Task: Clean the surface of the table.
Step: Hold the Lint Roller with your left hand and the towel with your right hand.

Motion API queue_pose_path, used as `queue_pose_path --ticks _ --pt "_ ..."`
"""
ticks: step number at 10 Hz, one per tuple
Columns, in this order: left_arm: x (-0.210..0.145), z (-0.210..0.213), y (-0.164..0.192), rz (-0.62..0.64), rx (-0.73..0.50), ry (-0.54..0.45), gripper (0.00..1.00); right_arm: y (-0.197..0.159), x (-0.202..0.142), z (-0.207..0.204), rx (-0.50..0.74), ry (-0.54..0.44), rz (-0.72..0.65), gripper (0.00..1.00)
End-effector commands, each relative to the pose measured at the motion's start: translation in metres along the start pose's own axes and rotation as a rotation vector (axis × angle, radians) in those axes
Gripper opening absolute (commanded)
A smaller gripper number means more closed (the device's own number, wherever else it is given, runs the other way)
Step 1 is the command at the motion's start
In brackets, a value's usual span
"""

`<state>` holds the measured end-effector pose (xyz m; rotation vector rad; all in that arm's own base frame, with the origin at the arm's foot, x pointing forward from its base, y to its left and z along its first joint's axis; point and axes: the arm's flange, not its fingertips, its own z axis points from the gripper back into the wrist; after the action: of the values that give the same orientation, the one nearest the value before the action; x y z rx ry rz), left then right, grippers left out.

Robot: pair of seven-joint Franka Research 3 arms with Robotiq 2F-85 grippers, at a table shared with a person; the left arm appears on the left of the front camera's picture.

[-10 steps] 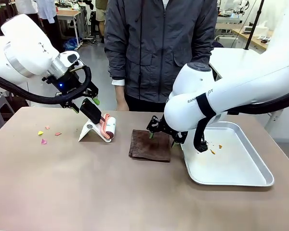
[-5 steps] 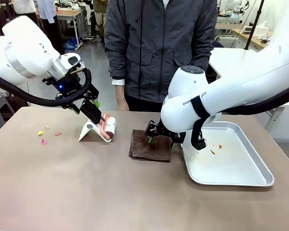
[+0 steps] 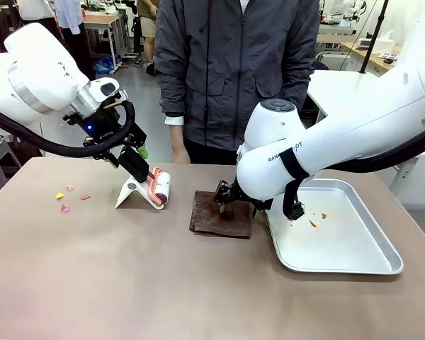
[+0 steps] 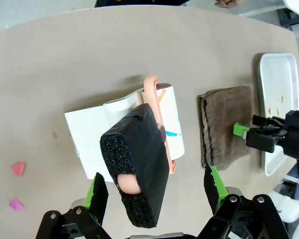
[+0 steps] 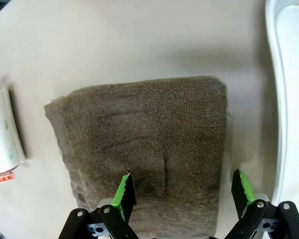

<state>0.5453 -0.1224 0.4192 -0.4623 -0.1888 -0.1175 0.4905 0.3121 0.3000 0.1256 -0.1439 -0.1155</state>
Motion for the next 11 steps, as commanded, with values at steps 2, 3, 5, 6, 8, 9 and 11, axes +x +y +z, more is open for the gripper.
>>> queue_pose_path --ticks 2,3,5,6,8,9,11 --pt "0.0022 -0.0007 0.0014 -0.025 -0.042 0.007 0.92 0.0098 0.0063 -0.0045 -0.022 -0.013 0.003 1.00" --pt "0.0017 -0.0003 0.0011 -0.027 -0.045 0.011 0.41 0.0093 0.0058 -0.0046 0.001 -0.018 0.003 0.40" --pt "0.0004 0.0000 0.0016 -0.027 -0.041 0.006 0.00 0.0086 0.0053 -0.0049 0.023 -0.016 0.010 0.00" --pt "0.0002 -0.0003 0.0020 -0.018 -0.042 0.000 0.00 0.0089 0.0053 -0.0048 0.028 -0.012 0.015 0.35" --pt "-0.0011 0.0014 0.0017 -0.002 -0.061 -0.023 0.12 0.0098 0.0049 -0.0053 0.034 -0.002 0.025 0.00" --pt "-0.0015 0.0019 0.0013 -0.003 -0.068 -0.026 0.05 0.0099 0.0045 -0.0064 0.032 0.005 0.024 0.00" --pt "-0.0020 0.0030 0.0004 0.002 -0.074 -0.038 0.00 0.0104 0.0039 -0.0075 0.034 0.014 0.022 0.00"
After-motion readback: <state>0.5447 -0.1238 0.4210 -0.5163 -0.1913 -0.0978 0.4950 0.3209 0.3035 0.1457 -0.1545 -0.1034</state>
